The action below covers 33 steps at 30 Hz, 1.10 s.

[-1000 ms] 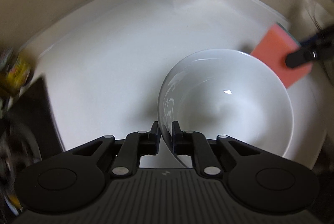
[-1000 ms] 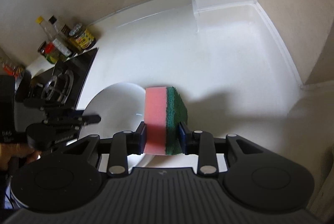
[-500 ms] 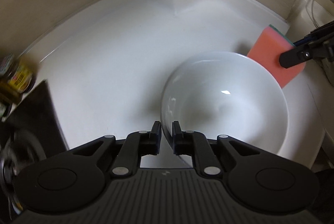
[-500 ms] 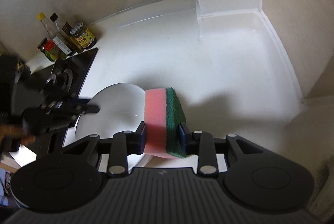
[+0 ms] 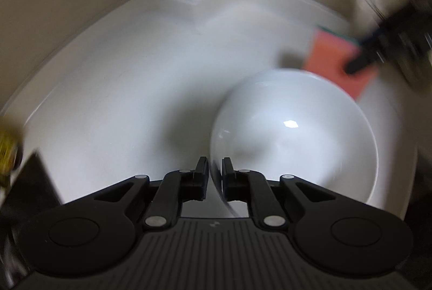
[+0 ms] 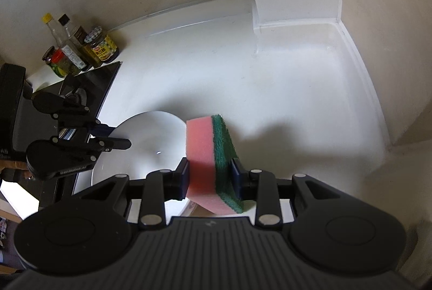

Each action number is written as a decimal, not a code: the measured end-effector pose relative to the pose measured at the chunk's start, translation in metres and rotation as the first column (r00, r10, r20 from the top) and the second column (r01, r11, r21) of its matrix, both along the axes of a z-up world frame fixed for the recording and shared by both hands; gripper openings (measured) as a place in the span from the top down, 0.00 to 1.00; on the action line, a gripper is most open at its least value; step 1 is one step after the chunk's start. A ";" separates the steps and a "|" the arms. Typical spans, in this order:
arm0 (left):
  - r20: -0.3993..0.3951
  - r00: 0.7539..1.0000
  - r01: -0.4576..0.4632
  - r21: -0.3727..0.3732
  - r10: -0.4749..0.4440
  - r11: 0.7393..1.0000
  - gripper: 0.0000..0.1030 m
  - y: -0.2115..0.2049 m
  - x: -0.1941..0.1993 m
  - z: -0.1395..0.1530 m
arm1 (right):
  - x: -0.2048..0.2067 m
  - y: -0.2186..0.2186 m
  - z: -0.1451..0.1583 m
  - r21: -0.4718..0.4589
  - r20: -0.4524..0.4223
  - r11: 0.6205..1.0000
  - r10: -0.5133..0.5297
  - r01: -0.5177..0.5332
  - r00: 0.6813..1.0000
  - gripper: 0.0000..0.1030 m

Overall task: Clean bowl
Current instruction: 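Keep the white bowl tilted with the left gripper while the right gripper rubs its outer wall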

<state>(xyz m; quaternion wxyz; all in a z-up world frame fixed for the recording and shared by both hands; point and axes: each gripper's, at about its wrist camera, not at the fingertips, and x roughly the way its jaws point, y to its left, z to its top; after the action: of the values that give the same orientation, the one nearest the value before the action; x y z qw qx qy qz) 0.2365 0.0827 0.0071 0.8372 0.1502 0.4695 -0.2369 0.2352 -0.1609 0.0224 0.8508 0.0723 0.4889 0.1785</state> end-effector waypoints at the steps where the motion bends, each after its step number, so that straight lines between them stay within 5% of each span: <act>1: -0.007 0.996 -0.091 -0.022 0.090 0.996 0.85 0.003 -0.006 0.000 | -0.001 0.000 -0.001 0.008 -0.004 1.000 0.000 0.000 1.000 0.73; 5: -0.040 0.967 -0.252 -0.044 0.251 0.967 0.85 0.003 -0.022 -0.011 | -0.008 -0.003 -0.003 0.041 -0.016 0.999 -0.014 0.015 1.000 0.73; 9: -0.064 0.973 -0.225 -0.031 0.223 0.974 0.90 -0.001 -0.014 -0.017 | -0.015 -0.003 -0.003 0.050 -0.021 0.998 -0.022 0.023 1.000 0.73; 13: -0.036 0.999 0.004 0.052 -0.003 0.999 0.89 -0.008 -0.005 -0.015 | -0.012 -0.003 -0.003 0.037 -0.023 0.999 -0.001 0.002 1.000 0.73; 18: -0.043 0.960 0.279 0.082 -0.276 0.957 0.87 -0.021 0.000 -0.012 | 0.001 -0.005 -0.002 0.037 0.006 0.999 -0.016 0.015 1.000 0.74; 20: -0.047 0.972 0.233 0.056 -0.231 0.971 0.86 -0.019 0.001 -0.011 | 0.003 -0.006 -0.002 0.040 0.009 0.999 -0.023 0.022 1.000 0.74; 22: -0.046 0.996 0.076 0.033 -0.075 0.997 0.84 -0.015 -0.006 -0.009 | 0.000 -0.007 -0.001 0.049 0.007 0.999 -0.021 0.020 1.000 0.74; 29: -0.055 0.989 -0.137 -0.015 0.136 0.990 0.91 -0.009 -0.031 -0.018 | -0.020 -0.007 -0.004 0.070 -0.023 0.997 -0.025 0.027 0.999 0.74; 33: 0.000 0.998 0.060 0.085 -0.061 0.995 0.88 -0.026 -0.028 -0.014 | -0.024 0.002 -0.001 0.010 0.000 1.000 0.027 -0.027 1.000 0.74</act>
<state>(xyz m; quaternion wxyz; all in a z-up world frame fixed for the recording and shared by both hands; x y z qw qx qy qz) 0.2086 0.0564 -0.0074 0.8230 0.2002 0.4735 -0.2418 0.2115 -0.1593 0.0211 0.8478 0.0700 0.4892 0.1924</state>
